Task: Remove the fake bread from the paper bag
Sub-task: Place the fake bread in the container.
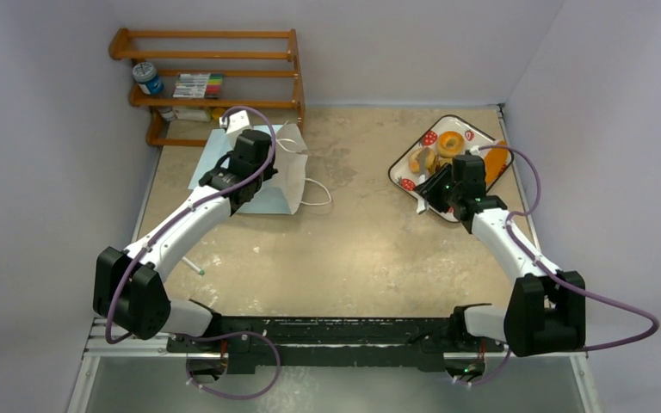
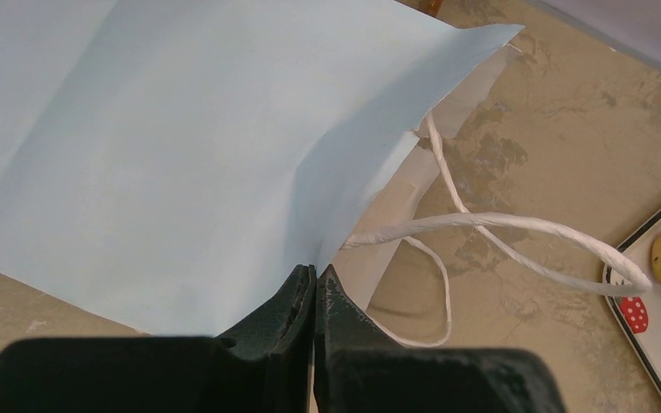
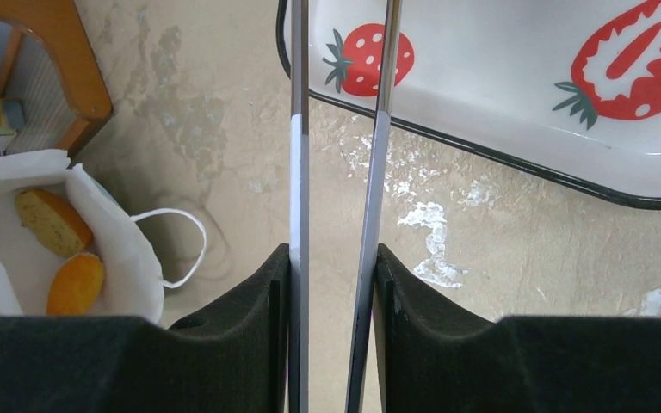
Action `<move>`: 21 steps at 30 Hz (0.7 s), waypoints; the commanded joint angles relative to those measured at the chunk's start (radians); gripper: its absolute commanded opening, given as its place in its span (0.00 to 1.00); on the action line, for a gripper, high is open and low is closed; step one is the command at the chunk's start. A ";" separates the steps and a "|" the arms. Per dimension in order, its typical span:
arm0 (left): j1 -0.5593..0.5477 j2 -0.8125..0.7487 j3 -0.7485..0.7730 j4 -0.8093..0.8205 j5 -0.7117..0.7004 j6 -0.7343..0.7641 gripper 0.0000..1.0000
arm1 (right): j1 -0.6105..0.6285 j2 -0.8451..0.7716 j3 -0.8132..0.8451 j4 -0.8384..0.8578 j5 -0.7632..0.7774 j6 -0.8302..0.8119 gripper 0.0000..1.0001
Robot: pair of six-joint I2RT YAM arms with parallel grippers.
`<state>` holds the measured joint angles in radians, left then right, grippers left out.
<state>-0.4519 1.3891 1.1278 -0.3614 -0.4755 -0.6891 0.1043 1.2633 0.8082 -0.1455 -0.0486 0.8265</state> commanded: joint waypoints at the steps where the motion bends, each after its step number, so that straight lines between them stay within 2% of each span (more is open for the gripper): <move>1: 0.004 -0.033 0.006 0.047 0.009 -0.013 0.00 | -0.003 -0.007 0.017 0.050 -0.005 -0.032 0.36; 21: 0.004 -0.064 -0.027 0.063 0.021 -0.051 0.00 | -0.036 -0.161 0.009 -0.107 0.027 -0.066 0.38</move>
<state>-0.4519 1.3754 1.1141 -0.3588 -0.4660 -0.7036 0.0765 1.1473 0.8074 -0.2367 -0.0433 0.7868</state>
